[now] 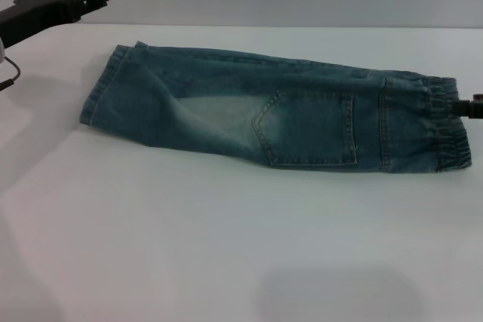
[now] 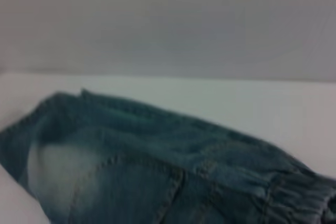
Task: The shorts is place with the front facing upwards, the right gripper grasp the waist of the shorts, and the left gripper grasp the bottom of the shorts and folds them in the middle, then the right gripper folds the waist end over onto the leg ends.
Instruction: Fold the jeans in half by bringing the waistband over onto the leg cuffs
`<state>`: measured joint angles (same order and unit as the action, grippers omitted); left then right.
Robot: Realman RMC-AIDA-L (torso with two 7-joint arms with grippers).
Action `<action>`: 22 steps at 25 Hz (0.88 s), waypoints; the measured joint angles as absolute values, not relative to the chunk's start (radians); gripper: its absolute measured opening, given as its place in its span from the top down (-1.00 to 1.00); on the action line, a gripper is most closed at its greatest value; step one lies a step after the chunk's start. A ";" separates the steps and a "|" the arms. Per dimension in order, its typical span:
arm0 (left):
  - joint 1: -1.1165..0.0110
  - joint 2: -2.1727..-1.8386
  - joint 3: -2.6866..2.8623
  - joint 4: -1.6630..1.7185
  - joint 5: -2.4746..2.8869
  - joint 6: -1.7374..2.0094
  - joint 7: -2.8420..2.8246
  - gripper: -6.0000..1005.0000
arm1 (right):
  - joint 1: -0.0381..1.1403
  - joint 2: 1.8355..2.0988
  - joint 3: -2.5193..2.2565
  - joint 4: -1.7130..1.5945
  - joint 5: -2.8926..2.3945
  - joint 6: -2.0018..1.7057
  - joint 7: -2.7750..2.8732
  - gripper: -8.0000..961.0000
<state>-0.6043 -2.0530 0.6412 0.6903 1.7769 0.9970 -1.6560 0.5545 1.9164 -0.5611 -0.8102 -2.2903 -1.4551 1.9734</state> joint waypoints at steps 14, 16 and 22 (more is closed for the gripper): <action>-0.573 -2.054 0.641 0.687 1.716 1.049 -1.621 -0.67 | 0.658 1.924 -0.588 -0.813 -2.565 -1.459 2.018 -0.21; -0.568 -2.055 0.641 0.686 1.716 1.053 -1.620 -0.67 | 0.658 1.924 -0.595 -0.810 -2.568 -1.452 2.018 -0.21; -0.566 -2.055 0.641 0.679 1.715 1.060 -1.620 -0.67 | 0.654 1.932 -0.603 -0.806 -2.589 -1.411 2.018 -0.21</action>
<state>-0.5660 -2.0554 0.6412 0.6786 1.7148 1.0602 -1.6199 0.6544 1.9324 -0.6029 -0.8061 -2.5887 -1.4113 2.0184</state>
